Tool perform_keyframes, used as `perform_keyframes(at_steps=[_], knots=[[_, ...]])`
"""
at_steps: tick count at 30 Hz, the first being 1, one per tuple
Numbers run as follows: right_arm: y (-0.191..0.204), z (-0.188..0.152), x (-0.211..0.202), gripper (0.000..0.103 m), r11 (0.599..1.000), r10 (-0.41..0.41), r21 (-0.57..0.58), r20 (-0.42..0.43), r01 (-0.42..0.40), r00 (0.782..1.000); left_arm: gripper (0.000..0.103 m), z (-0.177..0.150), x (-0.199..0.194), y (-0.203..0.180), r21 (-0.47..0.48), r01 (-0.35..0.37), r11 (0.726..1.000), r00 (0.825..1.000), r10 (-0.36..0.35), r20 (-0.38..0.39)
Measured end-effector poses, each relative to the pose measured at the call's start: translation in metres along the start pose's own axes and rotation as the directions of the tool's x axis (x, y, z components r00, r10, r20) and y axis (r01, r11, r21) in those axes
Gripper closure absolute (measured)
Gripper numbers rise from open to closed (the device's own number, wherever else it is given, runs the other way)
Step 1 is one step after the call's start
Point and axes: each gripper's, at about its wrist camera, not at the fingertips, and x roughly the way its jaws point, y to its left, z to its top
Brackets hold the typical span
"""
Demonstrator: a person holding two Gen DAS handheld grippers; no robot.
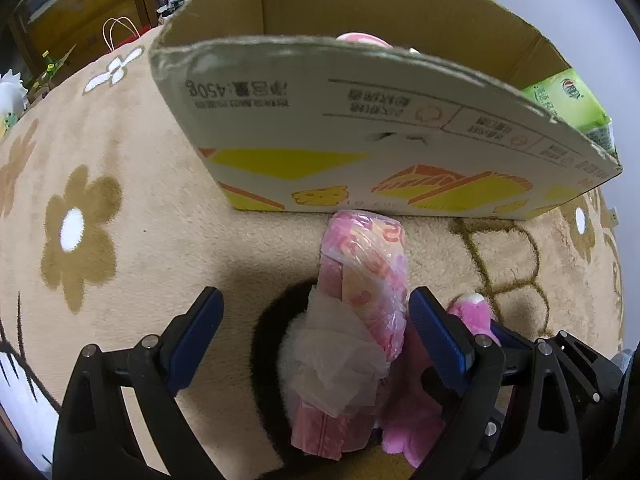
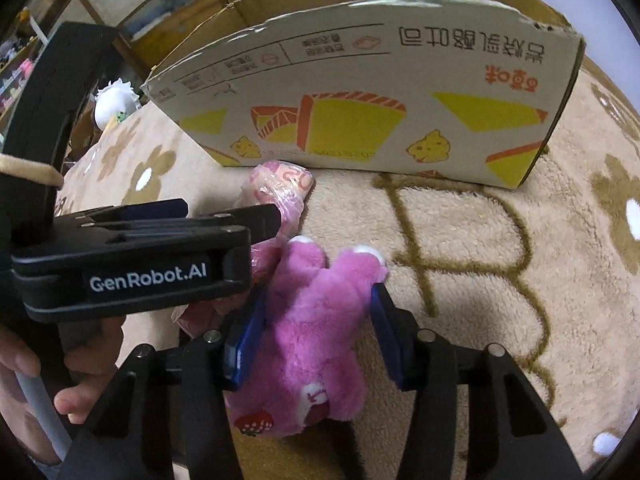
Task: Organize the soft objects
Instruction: 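Grasp the pink bear plush with the right tool while the left tool grasps the pink tissue roll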
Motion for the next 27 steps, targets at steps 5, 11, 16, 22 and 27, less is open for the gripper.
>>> perform_keyframes(at_steps=[5, 11, 16, 22, 27], knots=[[-0.003, -0.001, -0.002, 0.048, 1.000, 0.002, -0.002, 0.000, -0.002, 1.000, 0.010, 0.002, 0.008, -0.004, 0.008, -0.011, 1.000, 1.000, 0.011, -0.009], [-0.005, -0.002, -0.001, 0.048, 1.000, 0.004, 0.000, -0.004, -0.004, 1.000, 0.011, 0.003, 0.018, -0.009, 0.019, -0.034, 0.999, 0.999, 0.034, -0.012], [-0.008, -0.003, 0.002, 0.048, 1.000, 0.019, 0.014, -0.005, -0.019, 1.000, 0.018, 0.003, 0.025, -0.009, 0.012, -0.044, 0.999, 0.999, 0.044, -0.018], [-0.009, -0.004, 0.004, 0.048, 0.999, 0.025, 0.025, -0.007, -0.024, 1.000, 0.031, -0.002, 0.024, -0.013, 0.024, -0.062, 0.998, 0.998, 0.062, -0.014], [-0.009, -0.004, 0.003, 0.048, 0.999, 0.024, 0.025, -0.007, -0.024, 1.000, 0.047, -0.008, 0.020, -0.014, 0.008, -0.056, 0.998, 0.998, 0.057, -0.011]])
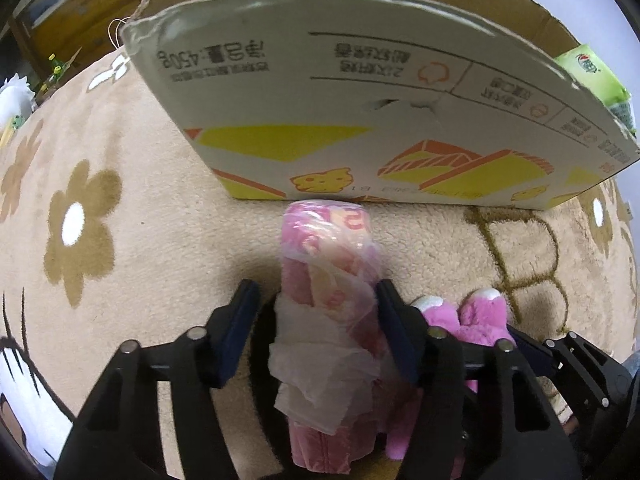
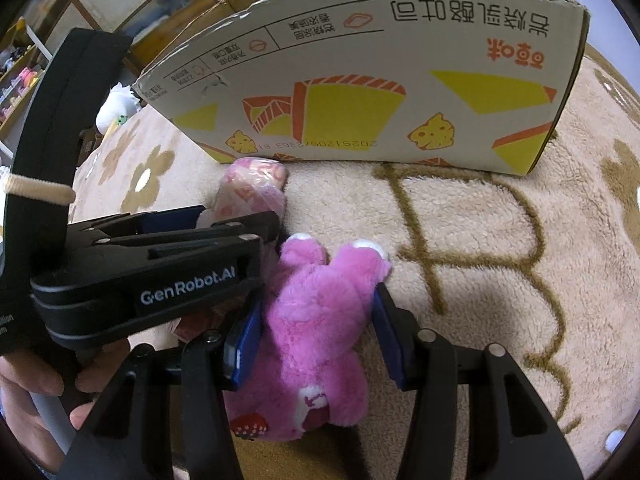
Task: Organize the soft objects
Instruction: 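Grasp the pink bear plush with the right tool while the left tool grasps the pink tissue roll, then lift both pink items and carry them over the box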
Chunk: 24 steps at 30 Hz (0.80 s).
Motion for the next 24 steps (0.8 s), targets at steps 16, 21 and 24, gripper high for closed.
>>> perform_keyframes(at_steps=[16, 21, 24], knots=[[0.003, 0.005, -0.015, 0.054, 0.997, -0.075, -0.003, 0.042, 0.075, 0.996, 0.062, -0.006, -0.021, -0.004, 0.010, -0.017, 1.000, 0.999, 0.017, 0.029], [-0.008, 0.008, -0.029, 0.054, 0.995, -0.096, 0.047, 0.089, 0.092, 0.991, 0.076, -0.005, -0.035, -0.008, 0.018, -0.015, 1.000, 0.998, 0.014, 0.053], [-0.012, 0.010, -0.038, 0.054, 0.994, -0.102, 0.059, 0.118, 0.095, 0.988, 0.085, -0.008, -0.044, -0.010, 0.028, -0.003, 1.000, 0.998, 0.001, 0.065]])
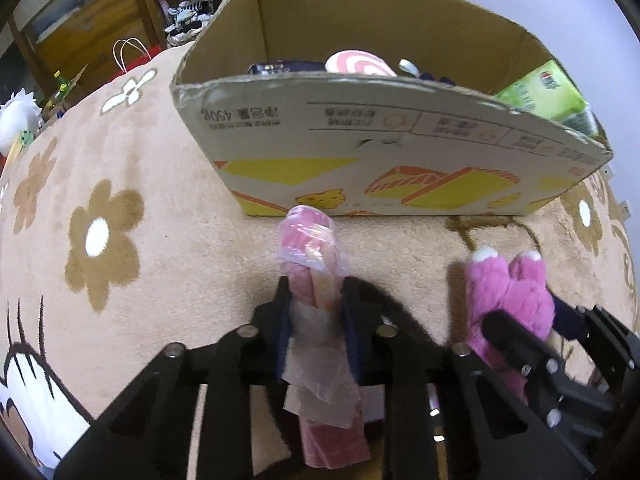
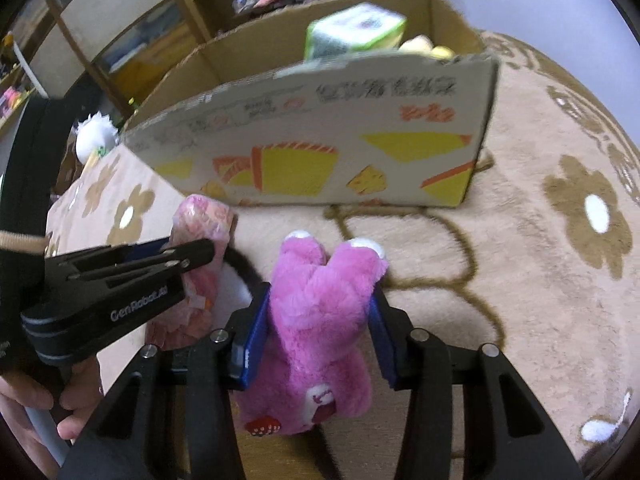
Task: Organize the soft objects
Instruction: 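Lift both pink items and carry them over the box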
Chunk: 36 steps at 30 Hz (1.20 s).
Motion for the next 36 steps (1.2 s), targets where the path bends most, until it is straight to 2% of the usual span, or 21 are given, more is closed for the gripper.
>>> perform_keyframes(at_steps=[7, 12, 20, 24, 31, 36], knots=[[-0.004, 0.006, -0.028, 0.054, 1.000, -0.018, -0.008, 0.077, 0.018, 0.997, 0.088, -0.004, -0.025, 0.000, 0.007, -0.011, 1.000, 0.999, 0.011, 0.037], [-0.001, 0.013, -0.048, 0.054, 0.999, -0.030, -0.009, 0.145, 0.032, 0.989, 0.088, -0.004, -0.054, -0.001, 0.010, -0.022, 1.000, 0.995, 0.021, 0.098], [0.008, 0.027, -0.093, 0.054, 0.999, -0.034, -0.029, 0.274, 0.043, 0.961, 0.088, 0.004, -0.106, -0.004, 0.046, -0.056, 0.997, 0.975, 0.045, 0.216], [0.017, 0.037, -0.112, 0.054, 0.998, -0.031, -0.042, 0.333, 0.048, 0.943, 0.088, 0.014, -0.130, 0.002, 0.008, -0.052, 0.999, 0.955, 0.048, 0.292], [0.030, 0.055, -0.144, 0.054, 0.996, -0.028, -0.069, 0.432, 0.064, 0.901, 0.088, 0.025, -0.166, 0.009, 0.002, -0.066, 0.998, 0.911, 0.060, 0.409], [0.037, 0.072, -0.157, 0.054, 0.994, -0.018, -0.088, 0.478, 0.068, 0.878, 0.088, 0.039, -0.189, 0.010, -0.009, -0.089, 0.996, 0.869, 0.082, 0.488]])
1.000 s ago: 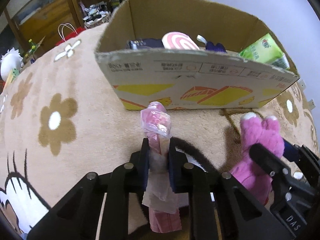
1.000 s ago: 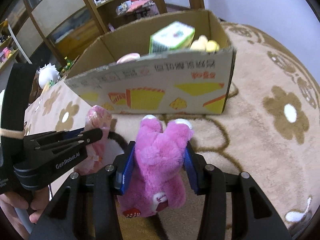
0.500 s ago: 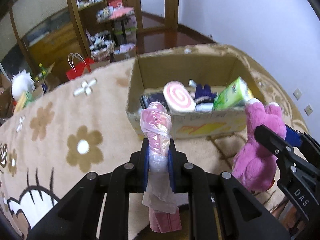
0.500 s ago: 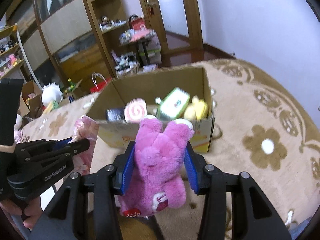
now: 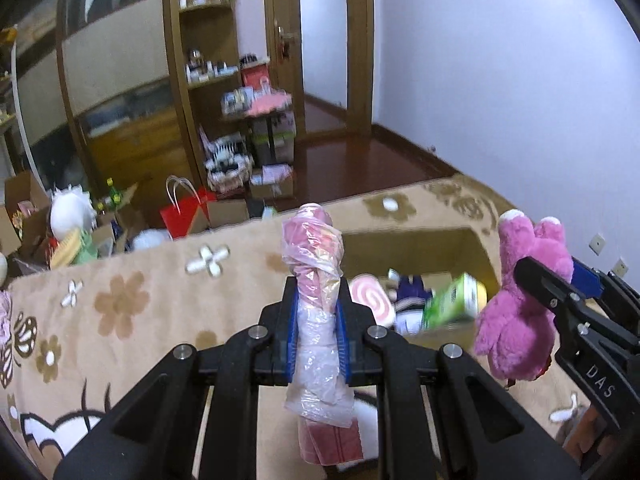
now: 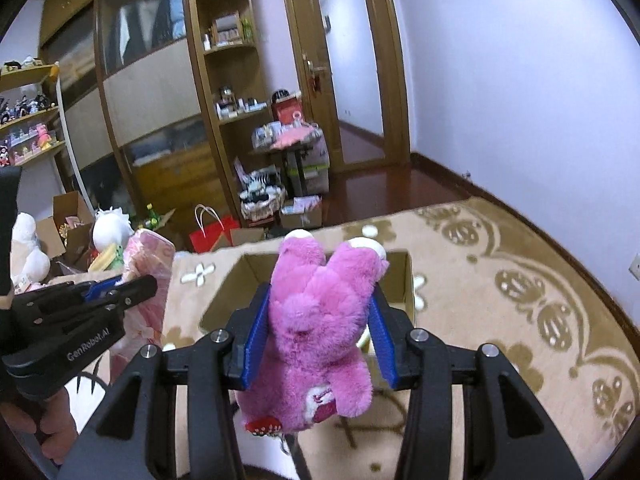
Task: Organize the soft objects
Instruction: 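Lift both pink items and carry them over the box, then lower both pink items into the box and open both tools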
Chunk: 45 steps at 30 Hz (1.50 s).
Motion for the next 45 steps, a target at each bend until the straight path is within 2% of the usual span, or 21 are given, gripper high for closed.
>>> perform_keyframes(at_steps=[9, 17, 24, 32, 42, 45], knots=[[-0.003, 0.025, 0.023, 0.054, 1.000, 0.002, -0.016, 0.031, -0.001, 1.000, 0.088, 0.019, 0.014, -0.002, -0.032, -0.017, 0.999, 0.995, 0.020, 0.095], [-0.010, 0.039, 0.054, 0.054, 1.000, 0.014, -0.024, 0.030, -0.014, 0.999, 0.088, 0.015, 0.038, -0.003, -0.059, -0.005, 0.998, 0.992, 0.012, 0.125], [-0.009, 0.029, 0.080, 0.053, 0.999, 0.028, -0.023, -0.006, -0.028, 1.000, 0.087, 0.008, 0.071, -0.008, -0.062, 0.000, 0.998, 0.997, 0.005, 0.076], [-0.015, 0.005, 0.112, 0.053, 0.999, 0.043, 0.000, -0.086, -0.043, 0.995, 0.086, -0.003, 0.097, -0.014, -0.044, 0.008, 0.999, 1.000, -0.007, 0.009], [-0.020, -0.009, 0.119, 0.052, 0.999, 0.041, 0.005, -0.132, -0.041, 0.990, 0.083, -0.014, 0.116, -0.015, -0.064, 0.016, 0.998, 0.997, -0.021, -0.068], [-0.022, -0.012, 0.119, 0.052, 0.999, 0.045, 0.015, -0.142, -0.044, 0.989, 0.079, -0.015, 0.119, -0.013, -0.068, 0.026, 0.997, 0.996, -0.031, -0.085]])
